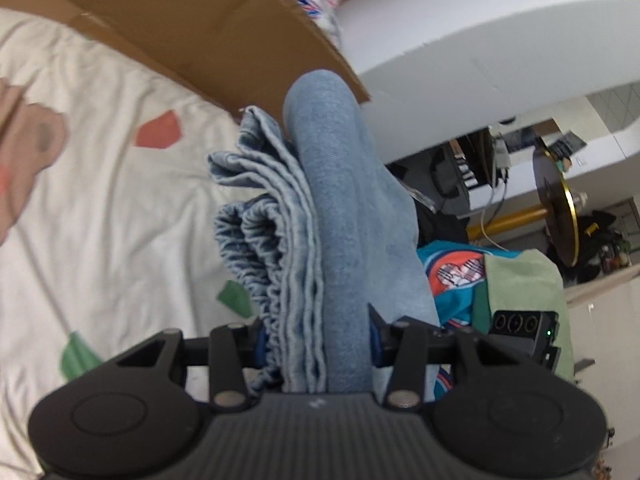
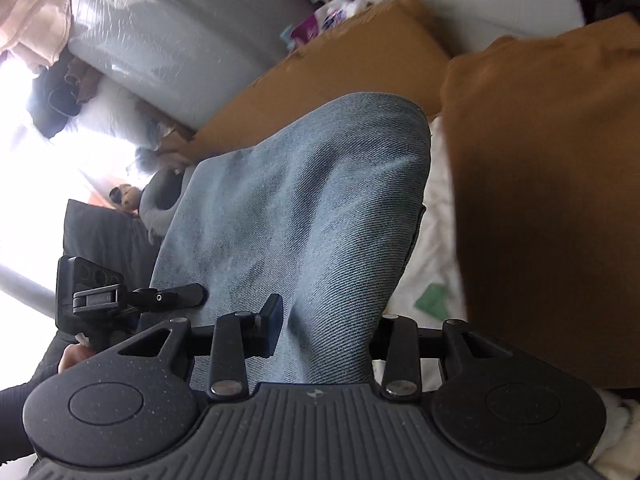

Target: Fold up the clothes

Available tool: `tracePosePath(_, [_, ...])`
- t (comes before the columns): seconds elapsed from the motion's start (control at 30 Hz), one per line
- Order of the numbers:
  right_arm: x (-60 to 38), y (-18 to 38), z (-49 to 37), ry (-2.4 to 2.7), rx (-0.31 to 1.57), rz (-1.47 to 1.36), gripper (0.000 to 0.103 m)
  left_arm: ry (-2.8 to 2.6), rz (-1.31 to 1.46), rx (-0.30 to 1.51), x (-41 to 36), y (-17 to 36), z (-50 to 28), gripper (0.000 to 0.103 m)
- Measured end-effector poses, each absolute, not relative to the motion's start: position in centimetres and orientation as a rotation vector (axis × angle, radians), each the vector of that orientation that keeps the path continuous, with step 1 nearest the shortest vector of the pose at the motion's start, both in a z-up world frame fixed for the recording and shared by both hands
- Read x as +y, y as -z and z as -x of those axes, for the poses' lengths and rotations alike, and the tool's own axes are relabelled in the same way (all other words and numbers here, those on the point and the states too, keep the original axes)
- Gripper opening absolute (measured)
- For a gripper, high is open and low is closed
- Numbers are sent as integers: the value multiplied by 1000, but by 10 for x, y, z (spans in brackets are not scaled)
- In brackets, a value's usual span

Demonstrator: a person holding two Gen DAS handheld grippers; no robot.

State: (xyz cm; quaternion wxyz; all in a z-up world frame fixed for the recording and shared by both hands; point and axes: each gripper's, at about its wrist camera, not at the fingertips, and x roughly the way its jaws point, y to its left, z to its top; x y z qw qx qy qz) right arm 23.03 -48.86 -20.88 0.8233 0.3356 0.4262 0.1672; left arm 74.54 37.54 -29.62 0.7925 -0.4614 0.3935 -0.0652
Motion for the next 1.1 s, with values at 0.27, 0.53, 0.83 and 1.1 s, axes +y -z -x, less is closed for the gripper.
tracePosePath(0.27, [-533, 192, -215, -309, 868, -708, 39, 190, 950, 863, 346, 280, -785, 47])
tracePosePath(0.53, [-572, 178, -203, -250, 842, -681, 39, 254, 925, 867, 319, 276, -828, 47])
tracePosePath(0.83, [-625, 151, -205, -116, 800, -670, 39, 317, 946, 807, 292, 276, -885, 47])
tracePosePath(1.1, [-659, 137, -223, -14, 797, -603, 39, 338, 962, 768, 280, 278, -925, 47])
